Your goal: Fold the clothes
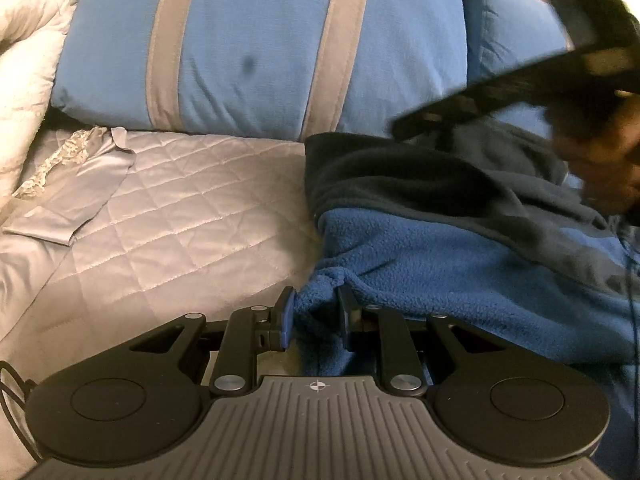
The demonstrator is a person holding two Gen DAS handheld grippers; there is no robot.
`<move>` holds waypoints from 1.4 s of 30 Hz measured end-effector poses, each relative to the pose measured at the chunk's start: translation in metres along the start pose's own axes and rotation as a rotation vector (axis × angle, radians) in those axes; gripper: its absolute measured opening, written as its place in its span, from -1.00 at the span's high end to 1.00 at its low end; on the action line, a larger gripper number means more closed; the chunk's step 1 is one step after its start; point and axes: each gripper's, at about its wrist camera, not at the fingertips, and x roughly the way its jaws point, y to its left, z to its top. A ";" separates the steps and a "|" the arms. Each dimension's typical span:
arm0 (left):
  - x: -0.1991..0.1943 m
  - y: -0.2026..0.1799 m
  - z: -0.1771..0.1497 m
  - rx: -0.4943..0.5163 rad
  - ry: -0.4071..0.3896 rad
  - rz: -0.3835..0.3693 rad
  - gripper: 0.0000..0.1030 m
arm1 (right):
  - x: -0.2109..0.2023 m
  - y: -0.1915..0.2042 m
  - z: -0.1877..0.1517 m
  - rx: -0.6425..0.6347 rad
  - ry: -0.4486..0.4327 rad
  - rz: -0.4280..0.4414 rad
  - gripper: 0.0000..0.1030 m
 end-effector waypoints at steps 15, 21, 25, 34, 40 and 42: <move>-0.017 0.012 -0.005 -0.051 -0.048 -0.086 0.64 | 0.121 0.031 0.030 -0.015 0.082 -0.140 0.79; -0.025 0.018 -0.009 -0.077 -0.061 -0.122 0.70 | 0.107 -0.001 0.032 0.170 0.015 -0.245 0.93; -0.029 0.022 -0.013 -0.098 -0.059 -0.136 0.73 | 0.103 -0.010 0.028 0.202 -0.009 -0.272 0.95; -0.037 0.032 -0.021 -0.146 -0.055 -0.169 0.75 | 0.106 -0.011 0.029 0.213 -0.028 -0.279 0.95; -0.055 0.041 -0.013 -0.129 -0.064 -0.144 0.49 | 0.092 -0.010 0.030 0.222 -0.095 -0.294 0.52; -0.061 0.044 -0.010 -0.121 -0.068 -0.134 0.08 | 0.079 -0.012 0.033 0.230 -0.112 -0.334 0.21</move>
